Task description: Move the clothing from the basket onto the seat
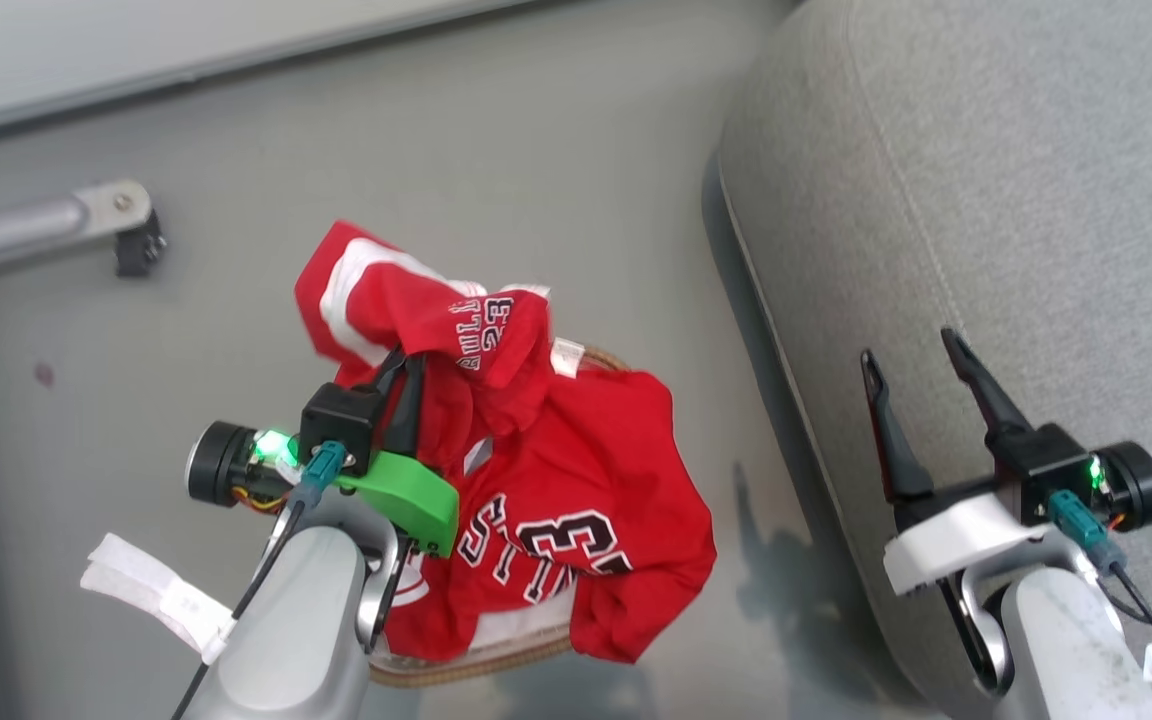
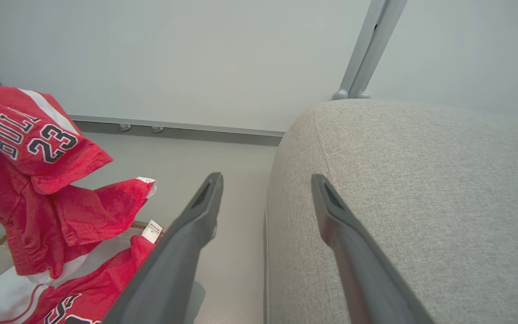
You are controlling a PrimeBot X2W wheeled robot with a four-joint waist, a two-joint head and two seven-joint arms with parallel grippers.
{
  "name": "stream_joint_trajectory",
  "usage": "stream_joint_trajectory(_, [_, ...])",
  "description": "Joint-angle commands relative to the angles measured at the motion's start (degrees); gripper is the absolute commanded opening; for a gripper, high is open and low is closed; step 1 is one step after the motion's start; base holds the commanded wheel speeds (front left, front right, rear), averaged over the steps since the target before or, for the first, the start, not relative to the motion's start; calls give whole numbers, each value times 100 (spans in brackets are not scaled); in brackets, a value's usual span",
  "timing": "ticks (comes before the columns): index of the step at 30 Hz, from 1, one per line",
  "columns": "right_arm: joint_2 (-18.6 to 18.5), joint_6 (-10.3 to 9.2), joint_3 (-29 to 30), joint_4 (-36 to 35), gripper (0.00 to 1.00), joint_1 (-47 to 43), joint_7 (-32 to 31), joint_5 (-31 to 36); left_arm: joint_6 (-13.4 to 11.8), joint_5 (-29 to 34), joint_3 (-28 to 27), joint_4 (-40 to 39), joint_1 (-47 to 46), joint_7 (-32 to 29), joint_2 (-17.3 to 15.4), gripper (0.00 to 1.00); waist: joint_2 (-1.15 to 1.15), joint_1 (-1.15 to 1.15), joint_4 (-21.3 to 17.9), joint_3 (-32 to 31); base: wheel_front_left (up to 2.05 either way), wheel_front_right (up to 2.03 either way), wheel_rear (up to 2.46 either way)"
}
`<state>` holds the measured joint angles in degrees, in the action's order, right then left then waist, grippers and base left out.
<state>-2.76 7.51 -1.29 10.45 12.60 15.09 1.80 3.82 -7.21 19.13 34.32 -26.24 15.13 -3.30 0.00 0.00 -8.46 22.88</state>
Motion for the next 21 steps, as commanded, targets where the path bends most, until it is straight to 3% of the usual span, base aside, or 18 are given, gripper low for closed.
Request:
stream_joint_trajectory(1, [-22, -4, 20, 37, 100, -177, 12, 41, 62, 49, 22, -151, 115, 4, -34, 0, 0, 0, 255, -933, 0, 0, 0])
stream_joint_trajectory(9, [-22, -4, 27, 54, 100, -591, 12, 115, 216, 240, 104, -816, -98, 4, -180, 0, 0, 0, 275, -1683, 0, 0, 0])
stream_joint_trajectory(21, [-22, -4, -183, -13, 100, -818, 12, 230, 361, 148, 539, -1108, -885, 4, -310, 0, 0, 0, 304, -2284, 0, 0, 0])
